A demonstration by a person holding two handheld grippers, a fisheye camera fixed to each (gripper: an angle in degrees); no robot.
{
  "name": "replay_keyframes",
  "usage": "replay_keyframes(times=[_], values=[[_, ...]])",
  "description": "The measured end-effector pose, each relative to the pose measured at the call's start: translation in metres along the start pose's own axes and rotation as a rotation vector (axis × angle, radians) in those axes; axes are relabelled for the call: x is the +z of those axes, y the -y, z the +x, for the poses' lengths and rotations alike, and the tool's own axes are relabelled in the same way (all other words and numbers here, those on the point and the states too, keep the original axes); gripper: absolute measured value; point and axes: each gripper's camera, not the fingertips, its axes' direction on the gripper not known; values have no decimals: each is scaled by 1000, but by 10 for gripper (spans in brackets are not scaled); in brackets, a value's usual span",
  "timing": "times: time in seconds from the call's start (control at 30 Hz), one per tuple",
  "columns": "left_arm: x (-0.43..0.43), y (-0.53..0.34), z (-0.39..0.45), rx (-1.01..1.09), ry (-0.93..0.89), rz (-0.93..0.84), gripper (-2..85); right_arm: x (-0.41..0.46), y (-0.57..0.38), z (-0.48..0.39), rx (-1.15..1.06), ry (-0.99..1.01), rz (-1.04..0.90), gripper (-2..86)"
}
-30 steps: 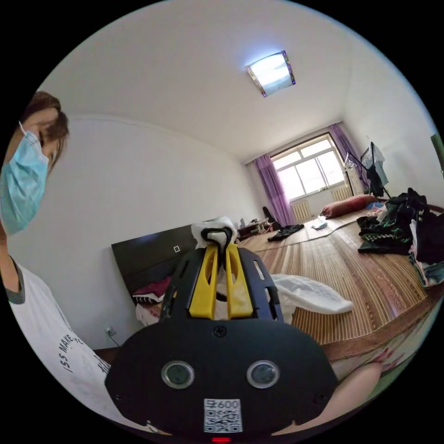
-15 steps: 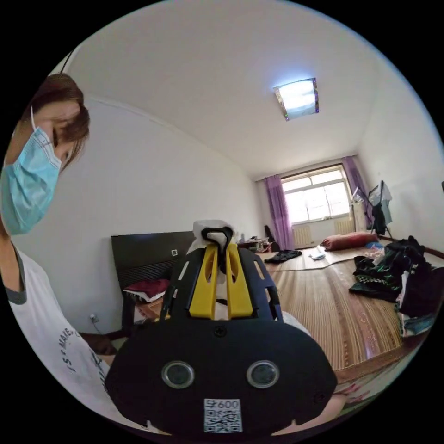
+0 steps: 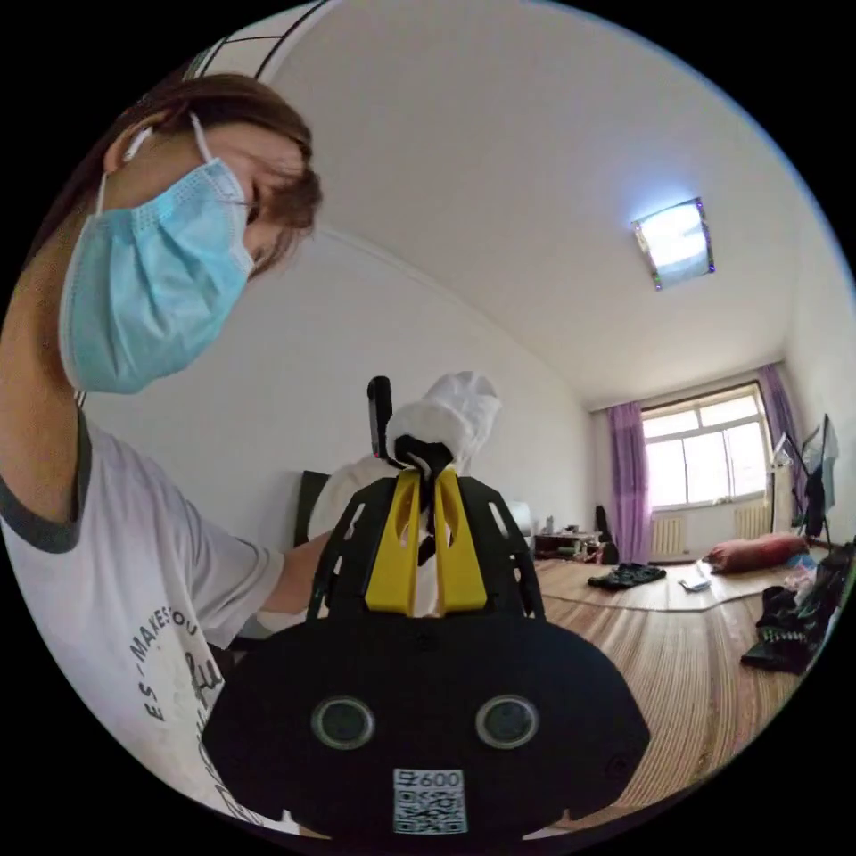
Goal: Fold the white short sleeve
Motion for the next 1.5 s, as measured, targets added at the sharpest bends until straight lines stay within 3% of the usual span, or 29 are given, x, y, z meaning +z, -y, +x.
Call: replay_keyframes(times=[0.07,0.13,0.17,0.2,0.3,0.47,0.67,0.8,0.9,1.0,1.07,1.1,1.17,1.23,1.33,1.43,1.5], values=[[101,-19,35,29,-124,-178,15,6,1,58,135,-46,-20,-8],[245,-80,68,-65,-401,-531,25,15,-5,150,291,-206,-66,-8],[278,-101,74,-110,-452,-640,28,18,-8,176,325,-264,-91,-8],[321,-141,76,-220,-409,-786,42,23,-14,226,385,-410,-166,-8],[334,-197,70,-346,-273,-677,76,27,-43,323,477,-652,-369,-8],[400,-266,106,-43,-355,-1039,152,39,-115,415,576,-740,-609,-7],[404,-293,33,81,-1,-1173,130,37,-132,453,634,-855,-569,-3],[366,-289,18,38,-309,-1086,155,20,-132,499,695,-946,-569,25],[330,-324,61,159,-463,-1136,195,-4,-141,527,798,-913,-527,54],[315,-399,91,358,-366,-1185,199,3,-156,546,887,-793,-542,87],[325,-445,86,317,-370,-1289,170,23,-159,541,858,-778,-557,95],[326,-454,75,215,-462,-1264,117,42,-161,537,827,-753,-575,92],[323,-446,64,211,-467,-1187,63,72,-172,539,805,-686,-631,73],[310,-432,81,506,-503,-1150,40,104,-201,564,821,-700,-765,13],[292,-390,81,789,-431,-1099,34,131,-235,594,726,-760,-951,-3],[268,-312,35,798,-409,-954,32,140,-227,604,684,-748,-1023,-7],[257,-265,-7,778,-468,-882,32,144,-205,595,522,-820,-1037,-8]])
